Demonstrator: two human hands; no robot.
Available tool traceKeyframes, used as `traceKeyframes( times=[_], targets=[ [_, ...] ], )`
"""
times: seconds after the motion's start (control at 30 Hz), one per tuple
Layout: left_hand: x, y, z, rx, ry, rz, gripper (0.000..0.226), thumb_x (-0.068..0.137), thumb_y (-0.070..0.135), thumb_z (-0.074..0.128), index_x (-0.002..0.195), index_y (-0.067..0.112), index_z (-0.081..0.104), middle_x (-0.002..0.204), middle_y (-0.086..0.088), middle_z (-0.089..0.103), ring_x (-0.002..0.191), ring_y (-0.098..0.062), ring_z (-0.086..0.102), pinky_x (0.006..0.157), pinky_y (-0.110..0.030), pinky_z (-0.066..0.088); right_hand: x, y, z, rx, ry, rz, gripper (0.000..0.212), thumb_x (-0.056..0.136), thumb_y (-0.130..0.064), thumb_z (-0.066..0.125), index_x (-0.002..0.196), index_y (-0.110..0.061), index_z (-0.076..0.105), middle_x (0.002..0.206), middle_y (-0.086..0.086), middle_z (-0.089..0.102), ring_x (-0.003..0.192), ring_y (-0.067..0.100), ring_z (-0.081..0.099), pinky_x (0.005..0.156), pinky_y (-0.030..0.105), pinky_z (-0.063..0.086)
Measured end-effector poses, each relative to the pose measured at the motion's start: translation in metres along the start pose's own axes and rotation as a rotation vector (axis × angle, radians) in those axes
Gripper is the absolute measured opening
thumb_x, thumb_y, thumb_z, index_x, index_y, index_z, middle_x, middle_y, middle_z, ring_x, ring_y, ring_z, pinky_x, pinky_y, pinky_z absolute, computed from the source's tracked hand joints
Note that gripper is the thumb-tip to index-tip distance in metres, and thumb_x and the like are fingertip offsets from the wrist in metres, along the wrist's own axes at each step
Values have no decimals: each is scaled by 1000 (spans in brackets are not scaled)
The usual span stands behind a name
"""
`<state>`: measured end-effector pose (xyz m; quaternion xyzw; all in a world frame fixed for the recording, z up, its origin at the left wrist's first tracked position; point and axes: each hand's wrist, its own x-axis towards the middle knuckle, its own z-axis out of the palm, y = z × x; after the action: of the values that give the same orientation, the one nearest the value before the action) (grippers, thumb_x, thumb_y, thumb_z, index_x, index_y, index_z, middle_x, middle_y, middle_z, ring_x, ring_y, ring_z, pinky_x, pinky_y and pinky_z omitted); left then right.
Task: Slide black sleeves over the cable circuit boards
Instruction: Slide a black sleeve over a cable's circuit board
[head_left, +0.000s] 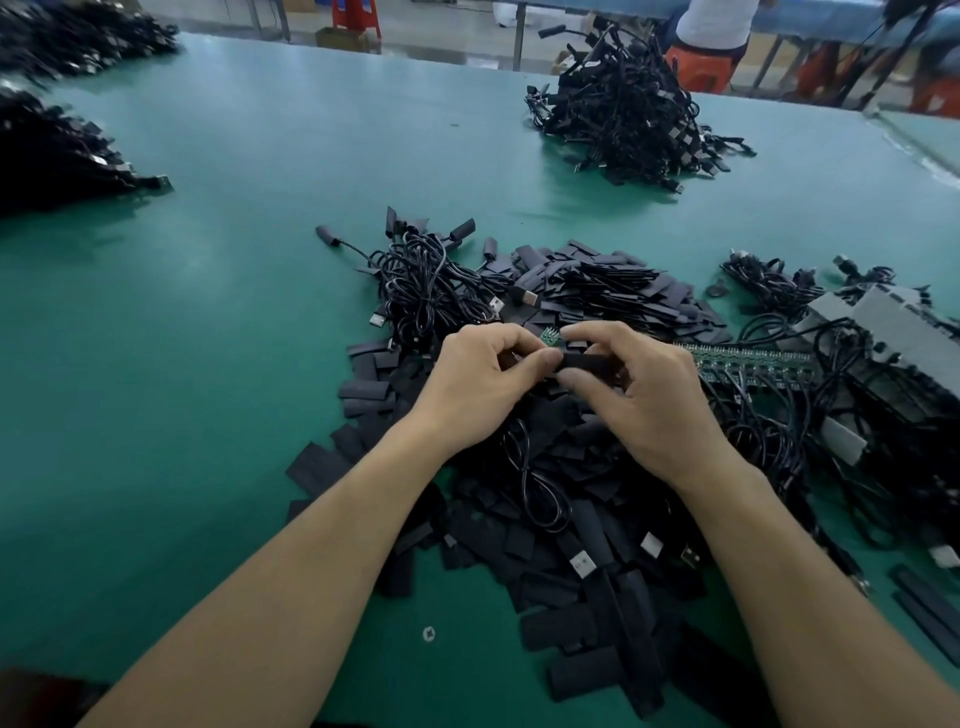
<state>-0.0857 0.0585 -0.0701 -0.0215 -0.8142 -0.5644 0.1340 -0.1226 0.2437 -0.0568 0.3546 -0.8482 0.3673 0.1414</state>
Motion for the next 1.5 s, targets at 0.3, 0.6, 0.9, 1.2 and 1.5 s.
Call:
traceKeyframes(
  times=[0.3, 0.6, 0.9, 1.2, 1.5],
  targets=[
    [1, 0, 0, -50, -31, -19, 14, 92, 26, 71, 78, 26, 72, 60, 9, 62, 56, -11, 51, 56, -46, 51, 1, 1, 1, -11, 57, -13, 28, 79, -18, 82, 106, -20, 74, 97, -8, 65, 93, 14, 62, 83, 29, 50],
    [1, -1, -5, -212, -27, -59, 16, 91, 7, 70, 96, 21, 65, 77, 4, 71, 64, -8, 65, 53, -18, 48, 4, 4, -5, 152, 183, 138, 24, 76, -18, 83, 99, -17, 77, 92, -15, 67, 83, -7, 62, 71, 5, 41],
    [1, -1, -6, -246, -41, -7, 25, 96, 1, 61, 93, 23, 73, 68, 10, 66, 68, -4, 62, 59, -17, 52, 5, 4, -9, 212, 119, 272, 20, 77, -18, 83, 93, -27, 74, 87, -14, 71, 78, -3, 66, 71, 10, 48],
    [1, -1, -9, -235, -55, 6, 29, 97, 5, 60, 91, 30, 73, 70, 14, 65, 68, -4, 60, 58, -16, 50, 6, 6, -12, 286, 34, 281, 24, 76, -20, 83, 97, -27, 75, 83, -22, 70, 77, -8, 64, 71, 7, 45],
    [0, 2, -10, -187, -87, -22, 25, 98, 4, 59, 93, 23, 73, 64, 17, 62, 61, 0, 56, 57, -13, 47, 5, 4, -14, 305, 18, 298, 20, 75, -19, 84, 90, -29, 75, 79, -22, 71, 74, -6, 66, 68, 7, 46]
  ],
)
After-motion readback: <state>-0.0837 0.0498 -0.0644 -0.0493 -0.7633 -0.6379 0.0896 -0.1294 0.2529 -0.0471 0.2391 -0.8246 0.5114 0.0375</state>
